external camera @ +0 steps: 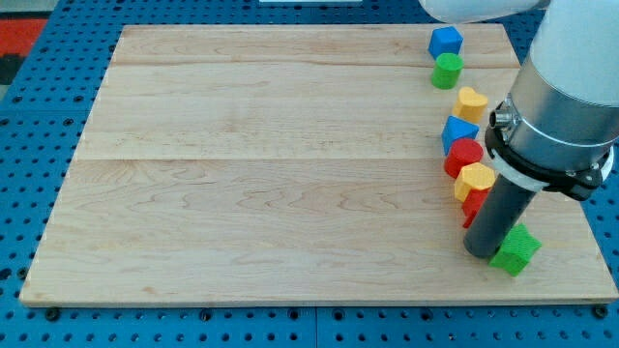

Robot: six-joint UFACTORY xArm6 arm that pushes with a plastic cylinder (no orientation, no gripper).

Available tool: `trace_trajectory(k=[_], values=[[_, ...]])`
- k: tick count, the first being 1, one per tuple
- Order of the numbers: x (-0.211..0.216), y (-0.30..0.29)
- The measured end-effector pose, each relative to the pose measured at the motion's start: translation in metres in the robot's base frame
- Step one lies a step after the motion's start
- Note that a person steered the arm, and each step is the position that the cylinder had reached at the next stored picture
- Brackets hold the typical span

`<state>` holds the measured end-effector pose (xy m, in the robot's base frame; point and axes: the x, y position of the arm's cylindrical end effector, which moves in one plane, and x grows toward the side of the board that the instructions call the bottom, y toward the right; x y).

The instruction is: Put the green star at the bottom of the red star

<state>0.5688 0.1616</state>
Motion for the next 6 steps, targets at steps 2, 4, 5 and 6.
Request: trace_trajectory(k=[2,4,5,6], values=[[0.046,0.094],[0.008,0.084],[0.002,0.06],[0.002,0.057]])
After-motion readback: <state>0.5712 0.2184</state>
